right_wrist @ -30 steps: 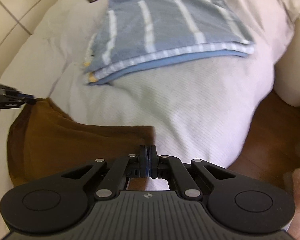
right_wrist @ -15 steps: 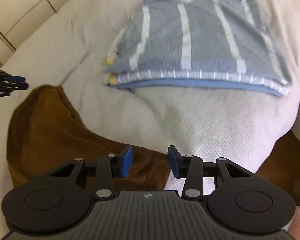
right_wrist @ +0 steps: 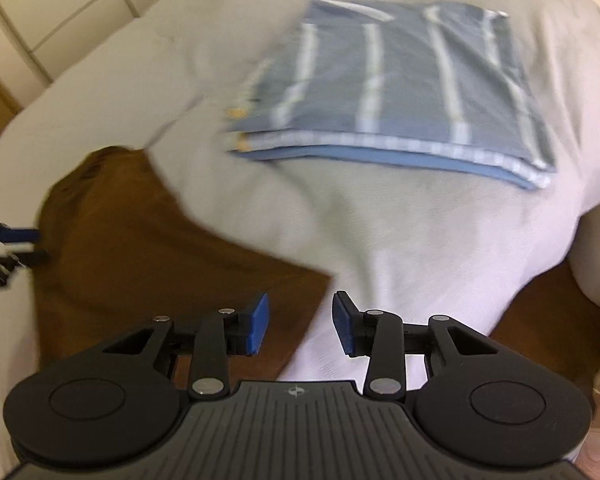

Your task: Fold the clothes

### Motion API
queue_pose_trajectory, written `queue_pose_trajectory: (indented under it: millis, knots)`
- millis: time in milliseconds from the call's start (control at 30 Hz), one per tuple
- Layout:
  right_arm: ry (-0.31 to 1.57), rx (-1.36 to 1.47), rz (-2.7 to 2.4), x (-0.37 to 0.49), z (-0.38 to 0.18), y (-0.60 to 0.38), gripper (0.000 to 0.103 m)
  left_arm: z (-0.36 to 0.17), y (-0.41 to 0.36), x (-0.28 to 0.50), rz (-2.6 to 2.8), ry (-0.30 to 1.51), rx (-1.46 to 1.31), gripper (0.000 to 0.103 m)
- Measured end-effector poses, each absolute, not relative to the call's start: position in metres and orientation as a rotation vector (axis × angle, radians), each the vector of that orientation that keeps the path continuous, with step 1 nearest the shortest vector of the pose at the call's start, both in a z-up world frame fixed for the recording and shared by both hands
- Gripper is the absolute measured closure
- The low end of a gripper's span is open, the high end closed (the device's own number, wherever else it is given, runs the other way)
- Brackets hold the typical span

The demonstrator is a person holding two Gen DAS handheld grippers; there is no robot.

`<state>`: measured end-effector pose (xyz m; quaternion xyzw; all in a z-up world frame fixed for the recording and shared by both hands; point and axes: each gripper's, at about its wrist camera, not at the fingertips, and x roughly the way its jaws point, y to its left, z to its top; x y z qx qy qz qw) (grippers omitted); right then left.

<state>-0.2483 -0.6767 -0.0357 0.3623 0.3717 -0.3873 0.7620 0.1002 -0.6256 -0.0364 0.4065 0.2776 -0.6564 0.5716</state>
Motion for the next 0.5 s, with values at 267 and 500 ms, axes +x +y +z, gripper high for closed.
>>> queue_pose_trajectory:
  millis: [267,500]
  knots:
    - [0.739,0.626,-0.666,-0.208,-0.058,-0.612,0.057,-0.066,-0.527,0.081,-1.529,0.635,0.774,0.062]
    - [0.698,0.486,-0.522,-0.190,-0.091,-0.558,0.050,-0.092,-0.459,0.065,-1.514,0.546,0.634,0.047]
